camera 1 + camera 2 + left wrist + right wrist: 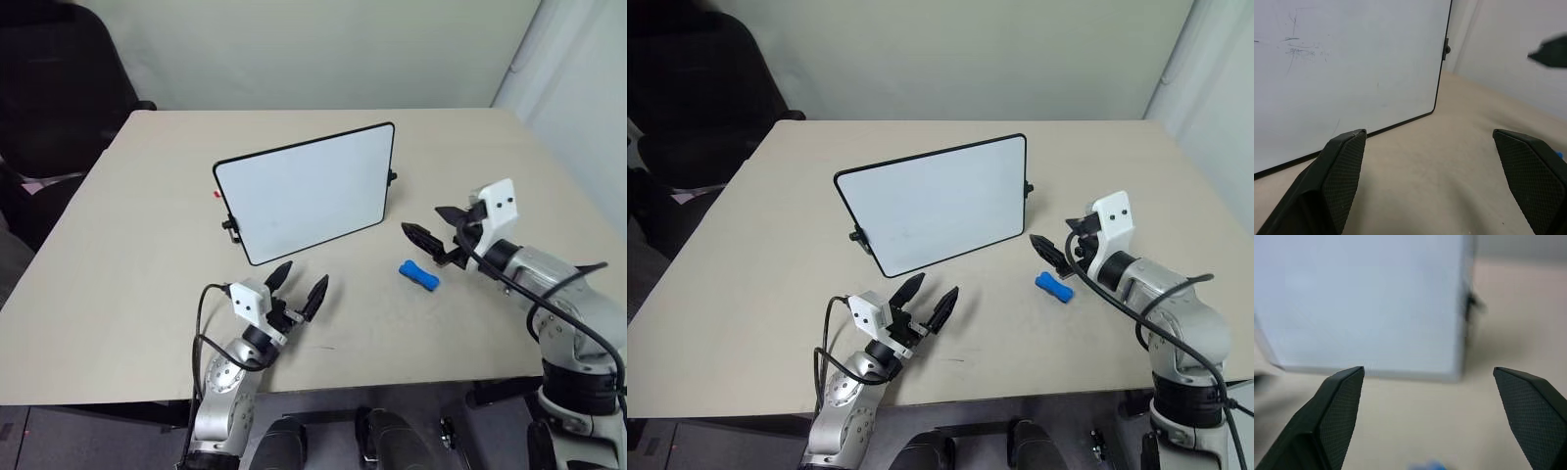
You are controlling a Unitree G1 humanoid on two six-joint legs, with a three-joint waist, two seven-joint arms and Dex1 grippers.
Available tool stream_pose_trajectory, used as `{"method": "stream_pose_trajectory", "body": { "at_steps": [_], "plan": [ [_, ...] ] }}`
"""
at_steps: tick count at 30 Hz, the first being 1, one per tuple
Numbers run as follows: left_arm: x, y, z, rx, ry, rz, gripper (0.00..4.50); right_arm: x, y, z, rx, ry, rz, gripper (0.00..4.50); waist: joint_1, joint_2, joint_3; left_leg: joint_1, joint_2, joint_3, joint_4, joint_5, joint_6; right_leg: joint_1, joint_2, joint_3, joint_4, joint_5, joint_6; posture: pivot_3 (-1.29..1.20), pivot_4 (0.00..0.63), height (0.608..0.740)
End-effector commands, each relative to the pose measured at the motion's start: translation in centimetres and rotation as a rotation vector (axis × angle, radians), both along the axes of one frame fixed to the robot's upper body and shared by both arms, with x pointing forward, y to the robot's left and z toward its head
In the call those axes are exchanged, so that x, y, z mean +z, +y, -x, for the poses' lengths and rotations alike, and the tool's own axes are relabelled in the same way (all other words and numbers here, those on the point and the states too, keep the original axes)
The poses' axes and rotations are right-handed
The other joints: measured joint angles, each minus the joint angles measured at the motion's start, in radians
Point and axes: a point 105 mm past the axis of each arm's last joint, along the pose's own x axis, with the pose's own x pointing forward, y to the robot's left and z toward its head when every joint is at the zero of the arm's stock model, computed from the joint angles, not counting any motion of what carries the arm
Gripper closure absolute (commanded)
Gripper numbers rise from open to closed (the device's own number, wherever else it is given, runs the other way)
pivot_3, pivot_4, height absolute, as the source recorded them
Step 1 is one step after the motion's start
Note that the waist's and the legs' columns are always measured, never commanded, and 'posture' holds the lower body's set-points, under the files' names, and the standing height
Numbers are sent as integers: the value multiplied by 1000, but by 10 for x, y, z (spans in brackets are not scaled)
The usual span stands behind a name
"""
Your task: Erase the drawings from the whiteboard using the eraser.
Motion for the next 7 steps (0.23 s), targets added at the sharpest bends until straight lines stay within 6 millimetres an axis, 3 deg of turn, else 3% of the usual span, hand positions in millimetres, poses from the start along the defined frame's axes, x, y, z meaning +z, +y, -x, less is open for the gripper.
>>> {"method": "stream_pose_trajectory", "body": {
  "at_steps": [1, 7],
  "plan": [
    [5, -1, 1, -5, -32, -3, 0, 24, 28, 28, 172, -193, -109, 21, 0, 0, 0, 0, -1, 0, 0, 0, 0, 0, 0, 0, 0, 0, 0, 0, 150, 740],
    [7, -3, 4, -28, -37, -4, 0, 19, 42, 28, 185, -172, -237, 21, -1, 0, 0, 0, -1, 0, 1, 0, 1, 1, -1, 0, 0, 0, 0, 0, 150, 740]
  ]
}}
